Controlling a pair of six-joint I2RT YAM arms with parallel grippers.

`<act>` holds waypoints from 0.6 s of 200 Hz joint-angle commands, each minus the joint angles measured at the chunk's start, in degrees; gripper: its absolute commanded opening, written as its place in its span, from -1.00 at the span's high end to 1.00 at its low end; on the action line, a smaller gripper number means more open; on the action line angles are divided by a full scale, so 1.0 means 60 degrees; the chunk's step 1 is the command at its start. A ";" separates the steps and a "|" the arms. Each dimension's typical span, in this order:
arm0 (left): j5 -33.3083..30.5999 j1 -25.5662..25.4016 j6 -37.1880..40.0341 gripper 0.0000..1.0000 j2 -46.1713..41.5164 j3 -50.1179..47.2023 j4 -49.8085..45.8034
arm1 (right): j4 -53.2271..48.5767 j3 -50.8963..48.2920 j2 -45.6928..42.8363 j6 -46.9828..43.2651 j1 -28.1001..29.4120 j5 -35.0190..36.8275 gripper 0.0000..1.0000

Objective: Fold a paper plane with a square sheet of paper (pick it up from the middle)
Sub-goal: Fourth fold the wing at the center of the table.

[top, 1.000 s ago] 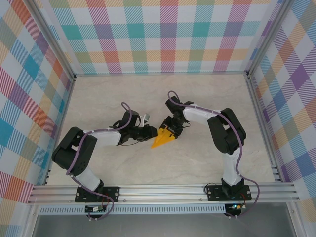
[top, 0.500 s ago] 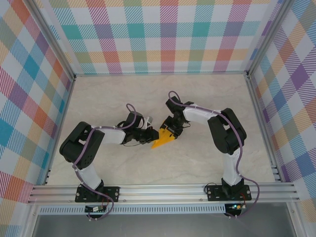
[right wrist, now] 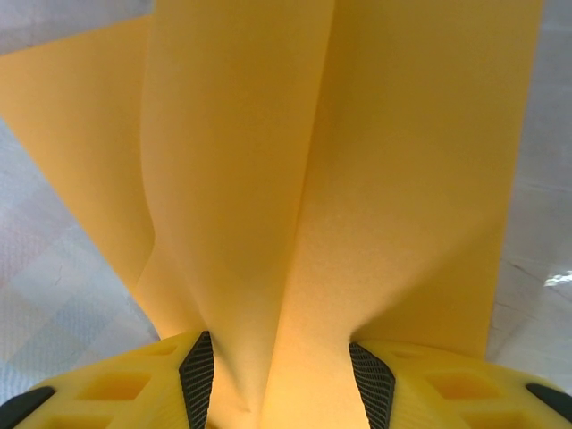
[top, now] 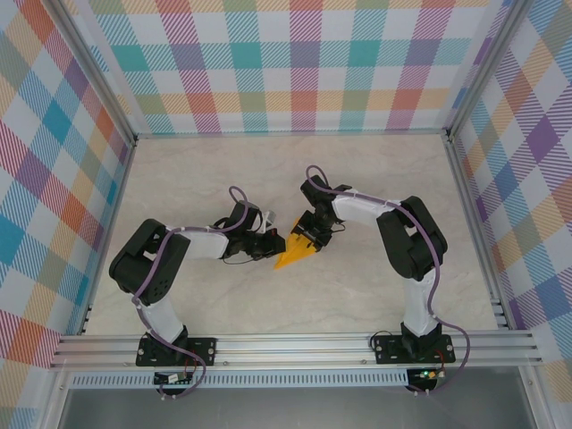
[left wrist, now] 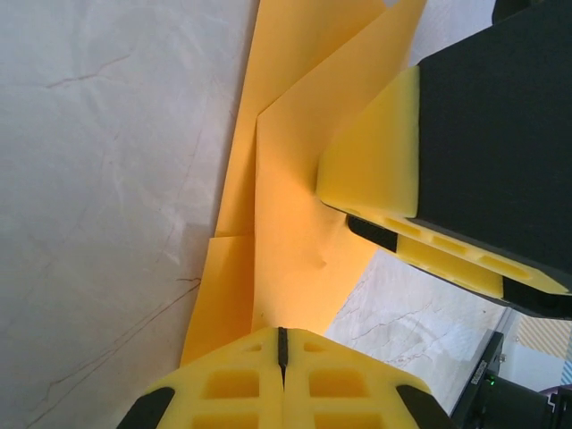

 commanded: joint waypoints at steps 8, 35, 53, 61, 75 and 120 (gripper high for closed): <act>-0.0099 -0.0076 0.0189 0.90 0.0194 0.0275 -0.0292 | -0.0740 -0.0750 0.1165 0.0063 0.0073 0.0779 0.01; -0.0195 -0.0076 0.0217 0.90 0.0252 0.0333 -0.0414 | -0.0783 -0.0632 0.1242 -0.0039 0.0073 0.0709 -0.02; -0.0317 -0.0077 0.0291 0.90 0.0250 0.0390 -0.0567 | -0.0856 -0.0552 0.1271 -0.0083 0.0072 0.0705 -0.06; -0.0380 -0.0076 0.0309 0.91 0.0229 0.0411 -0.0620 | -0.0901 -0.0518 0.1304 -0.0083 0.0073 0.0705 -0.06; -0.0468 -0.0076 0.0356 0.91 0.0208 0.0436 -0.0722 | -0.0997 -0.0431 0.1362 -0.0125 0.0076 0.0705 -0.07; -0.0590 -0.0076 0.0416 0.92 0.0168 0.0465 -0.0857 | -0.1296 -0.0098 0.1576 -0.0266 0.0073 0.0704 -0.10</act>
